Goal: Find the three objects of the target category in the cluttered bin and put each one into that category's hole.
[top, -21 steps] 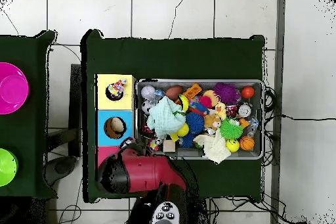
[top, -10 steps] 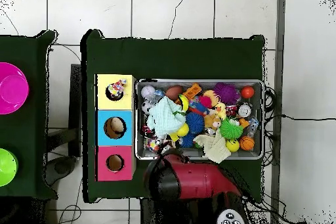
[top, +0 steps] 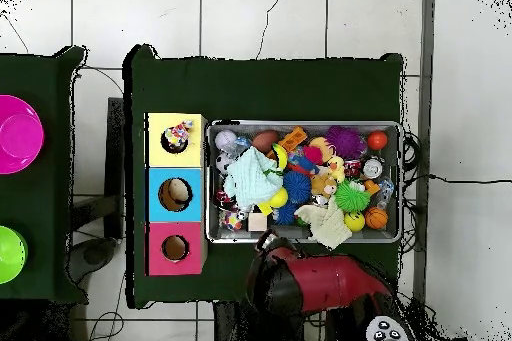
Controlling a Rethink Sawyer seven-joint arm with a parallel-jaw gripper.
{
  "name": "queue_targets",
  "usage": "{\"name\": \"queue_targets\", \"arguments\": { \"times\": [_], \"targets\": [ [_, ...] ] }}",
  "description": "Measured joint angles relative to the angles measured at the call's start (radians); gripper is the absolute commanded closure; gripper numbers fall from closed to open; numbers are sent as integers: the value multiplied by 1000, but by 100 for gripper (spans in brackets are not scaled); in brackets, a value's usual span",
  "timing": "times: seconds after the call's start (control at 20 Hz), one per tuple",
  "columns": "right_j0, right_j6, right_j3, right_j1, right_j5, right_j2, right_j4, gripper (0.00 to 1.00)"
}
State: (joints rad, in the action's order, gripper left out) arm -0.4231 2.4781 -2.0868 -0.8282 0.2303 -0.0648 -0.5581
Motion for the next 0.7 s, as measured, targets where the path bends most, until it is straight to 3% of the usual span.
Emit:
{"name": "queue_targets", "arguments": {
  "times": [0.35,0.7],
  "targets": [
    [3,0,7,52,-7,-27,-111,0],
    [3,0,10,63,-7,-57,-143,0]
  ]
}}
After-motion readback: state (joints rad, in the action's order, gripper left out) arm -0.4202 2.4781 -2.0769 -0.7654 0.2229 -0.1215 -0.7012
